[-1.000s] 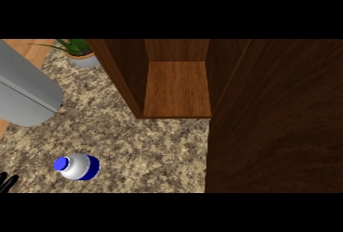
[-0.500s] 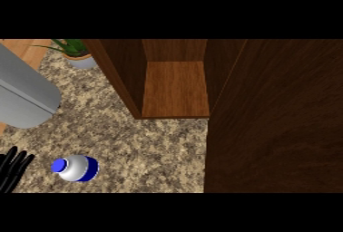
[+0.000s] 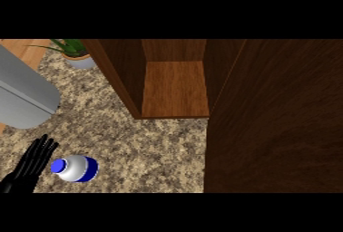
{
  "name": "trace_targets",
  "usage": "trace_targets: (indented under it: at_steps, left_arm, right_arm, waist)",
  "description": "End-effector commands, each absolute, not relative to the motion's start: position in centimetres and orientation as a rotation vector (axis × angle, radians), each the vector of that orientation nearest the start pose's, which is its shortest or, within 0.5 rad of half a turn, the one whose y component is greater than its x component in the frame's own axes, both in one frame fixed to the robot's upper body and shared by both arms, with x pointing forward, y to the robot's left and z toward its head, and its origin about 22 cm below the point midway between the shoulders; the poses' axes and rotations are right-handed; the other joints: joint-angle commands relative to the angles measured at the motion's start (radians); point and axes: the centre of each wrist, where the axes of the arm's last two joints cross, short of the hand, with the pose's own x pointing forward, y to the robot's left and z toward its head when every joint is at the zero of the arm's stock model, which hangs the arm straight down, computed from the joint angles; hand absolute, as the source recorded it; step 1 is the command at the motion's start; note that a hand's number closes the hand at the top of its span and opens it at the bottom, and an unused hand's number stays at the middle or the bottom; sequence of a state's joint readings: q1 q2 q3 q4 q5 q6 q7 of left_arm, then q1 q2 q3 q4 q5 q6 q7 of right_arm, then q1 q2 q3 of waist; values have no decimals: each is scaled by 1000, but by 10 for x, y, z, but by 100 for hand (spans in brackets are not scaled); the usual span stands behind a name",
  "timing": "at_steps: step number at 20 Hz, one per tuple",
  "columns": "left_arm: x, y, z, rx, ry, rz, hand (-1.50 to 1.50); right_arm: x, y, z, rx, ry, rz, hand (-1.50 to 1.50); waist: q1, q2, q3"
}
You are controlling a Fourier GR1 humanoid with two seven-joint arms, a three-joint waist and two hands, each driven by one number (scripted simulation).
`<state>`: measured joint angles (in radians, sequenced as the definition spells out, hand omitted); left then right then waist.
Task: Pick up the bottled water, place it into the cabinet and close the cabinet
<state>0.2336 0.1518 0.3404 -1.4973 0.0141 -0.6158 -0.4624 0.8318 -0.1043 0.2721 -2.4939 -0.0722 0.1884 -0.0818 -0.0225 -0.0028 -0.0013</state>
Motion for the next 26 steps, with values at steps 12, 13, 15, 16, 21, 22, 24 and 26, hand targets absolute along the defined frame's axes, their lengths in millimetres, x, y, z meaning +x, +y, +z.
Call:
trace_targets:
  at_steps: [12,13,15,16,21,22,24,26]
  left_arm:
    - [177,383,-121,-174,-1698,-119,-150]
    - [191,357,-130,-202,-1662,-116,-150]
    - [169,384,-130,-279,-1646,-107,-150]
    - [178,368,-134,-286,-1654,-110,-150]
    - [179,366,-144,-335,-1636,-95,-150]
    - [182,354,-152,-343,-1631,-76,-150]
    - [190,343,-155,-338,-1664,-50,-150]
    - [197,343,-155,-317,-1673,9,150]
  right_arm:
    - [42,-237,126,171,-1848,81,-150]
    - [34,-228,126,181,-1828,68,-150]
    - [36,-228,134,183,-1845,77,-150]
    - [29,-225,146,177,-1855,77,-150]
    - [29,-231,138,193,-1832,74,-150]
    - [34,-235,130,153,-1839,62,-150]
    - [33,-233,135,165,-1839,75,-150]
    - [32,-238,122,169,-1821,103,-150]
  waist:
    - [1,4,-1]
    - [-14,2,-2]
    - [-1,3,-2]
    - [-11,2,-3]
    - [0,2,-1]
    - [-1,5,-2]
    - [1,6,-2]
    - [-4,3,-1]
